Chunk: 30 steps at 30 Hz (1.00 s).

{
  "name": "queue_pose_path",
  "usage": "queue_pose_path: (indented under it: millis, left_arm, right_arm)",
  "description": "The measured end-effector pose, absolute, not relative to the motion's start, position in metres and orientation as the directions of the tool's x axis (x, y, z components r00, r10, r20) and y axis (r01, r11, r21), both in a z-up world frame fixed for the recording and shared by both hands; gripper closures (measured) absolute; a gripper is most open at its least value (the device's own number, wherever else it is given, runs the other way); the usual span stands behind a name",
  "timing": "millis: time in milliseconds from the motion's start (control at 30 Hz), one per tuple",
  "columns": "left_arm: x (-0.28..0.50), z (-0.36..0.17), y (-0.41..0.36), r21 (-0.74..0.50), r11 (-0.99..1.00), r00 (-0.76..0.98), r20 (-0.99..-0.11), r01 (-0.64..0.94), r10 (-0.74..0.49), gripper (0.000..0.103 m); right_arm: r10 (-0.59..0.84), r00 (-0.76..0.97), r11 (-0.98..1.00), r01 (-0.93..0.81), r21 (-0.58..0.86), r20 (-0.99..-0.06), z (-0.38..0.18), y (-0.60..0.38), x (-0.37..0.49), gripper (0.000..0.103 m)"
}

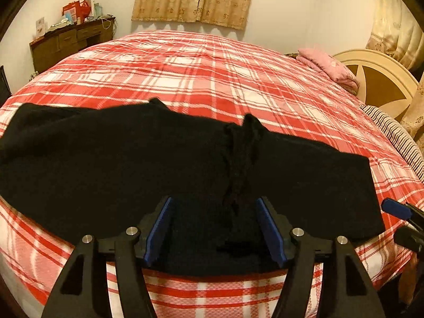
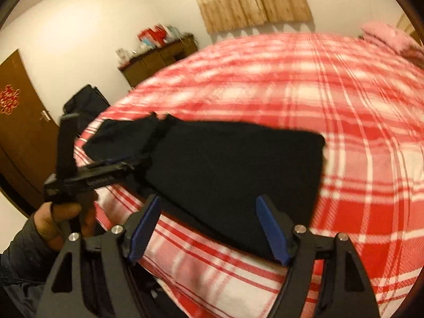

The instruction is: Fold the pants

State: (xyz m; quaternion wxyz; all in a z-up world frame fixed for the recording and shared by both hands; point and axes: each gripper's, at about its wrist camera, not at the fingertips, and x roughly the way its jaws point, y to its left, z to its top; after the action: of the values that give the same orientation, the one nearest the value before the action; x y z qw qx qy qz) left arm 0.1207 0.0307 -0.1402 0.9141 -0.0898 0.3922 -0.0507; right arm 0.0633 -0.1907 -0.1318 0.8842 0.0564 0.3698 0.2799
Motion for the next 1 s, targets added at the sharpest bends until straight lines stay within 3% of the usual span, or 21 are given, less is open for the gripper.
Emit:
queue_pose_path:
  millis: [267, 367, 500, 733, 833, 1000]
  left_arm:
    - [0.123, -0.106, 0.121, -0.089, 0.991, 0.753, -0.658, -0.102, 0.018, 0.037]
    - [0.129, -0.111, 0.183, -0.017, 0.978, 0.728, -0.670, -0.206, 0.142, 0.037]
    - [0.134, -0.118, 0.257, -0.026, 0.950, 0.687, -0.697, -0.311, 0.206, 0.037]
    - [0.142, -0.129, 0.315, -0.272, 0.921, 0.700, -0.714, -0.279, 0.001, 0.037]
    - [0.150, -0.130, 0.310, -0.242, 0.934, 0.702, -0.712, -0.263, 0.013, 0.037]
    - [0.162, -0.130, 0.297, -0.090, 0.967, 0.682, -0.724, -0.240, 0.102, 0.037]
  right_arm:
    - [0.533, 0.587, 0.840, -0.452, 0.300, -0.609, -0.140, -0.165, 0.072, 0.022]
    - [0.538, 0.593, 0.841, -0.420, 0.341, -0.599, -0.143, -0.172, 0.079, 0.022]
    - [0.530, 0.600, 0.848, -0.400, 0.349, -0.600, -0.145, -0.179, 0.079, 0.022]
    - [0.526, 0.584, 0.849, -0.400, 0.344, -0.619, -0.150, -0.175, 0.081, 0.022]
    - [0.522, 0.588, 0.851, -0.408, 0.331, -0.618, -0.150, -0.174, 0.078, 0.022]
    - [0.520, 0.588, 0.852, -0.404, 0.332, -0.620, -0.151, -0.174, 0.076, 0.022]
